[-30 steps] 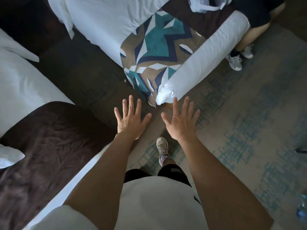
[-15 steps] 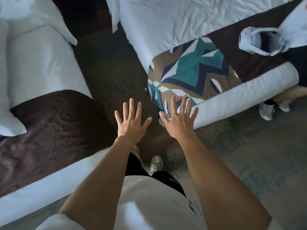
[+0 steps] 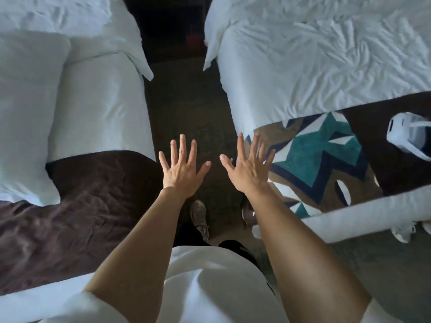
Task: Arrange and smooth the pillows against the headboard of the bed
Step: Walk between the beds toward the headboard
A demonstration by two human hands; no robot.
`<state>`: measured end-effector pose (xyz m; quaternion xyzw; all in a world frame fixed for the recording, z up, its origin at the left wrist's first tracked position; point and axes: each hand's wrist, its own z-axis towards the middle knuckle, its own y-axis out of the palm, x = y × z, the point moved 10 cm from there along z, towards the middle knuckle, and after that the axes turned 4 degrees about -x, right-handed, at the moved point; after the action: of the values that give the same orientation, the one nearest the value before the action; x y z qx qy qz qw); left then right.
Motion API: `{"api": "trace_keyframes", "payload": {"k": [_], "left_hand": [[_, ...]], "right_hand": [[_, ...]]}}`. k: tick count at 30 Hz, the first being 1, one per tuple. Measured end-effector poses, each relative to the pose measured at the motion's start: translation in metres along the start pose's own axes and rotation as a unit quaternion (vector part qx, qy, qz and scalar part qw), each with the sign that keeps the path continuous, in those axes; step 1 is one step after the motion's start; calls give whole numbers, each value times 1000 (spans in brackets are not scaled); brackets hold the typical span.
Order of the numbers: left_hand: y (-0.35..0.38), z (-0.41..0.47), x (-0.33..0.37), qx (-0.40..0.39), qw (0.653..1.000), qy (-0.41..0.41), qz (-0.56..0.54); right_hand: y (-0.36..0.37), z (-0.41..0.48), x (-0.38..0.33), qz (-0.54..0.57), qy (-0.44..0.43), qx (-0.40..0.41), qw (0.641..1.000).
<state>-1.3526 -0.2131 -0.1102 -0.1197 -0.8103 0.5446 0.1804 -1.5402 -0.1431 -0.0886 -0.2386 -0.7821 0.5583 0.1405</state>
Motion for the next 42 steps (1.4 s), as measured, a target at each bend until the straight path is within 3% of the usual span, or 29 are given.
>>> {"api": "trace_keyframes", "payload": {"k": [22,31,42], "left_hand": [[-108,193,-140,52,985,-163,-34],[-155,276,-165,87,956,-264,-90],[-172,298,-221,79,920,-360,-130]], "right_hand": [[-92,246,-175,-72,-160,17,984],[-142,360,-252,-92,-270,14,958],[-150,411,-353,-133,-387,-9,913]]}}
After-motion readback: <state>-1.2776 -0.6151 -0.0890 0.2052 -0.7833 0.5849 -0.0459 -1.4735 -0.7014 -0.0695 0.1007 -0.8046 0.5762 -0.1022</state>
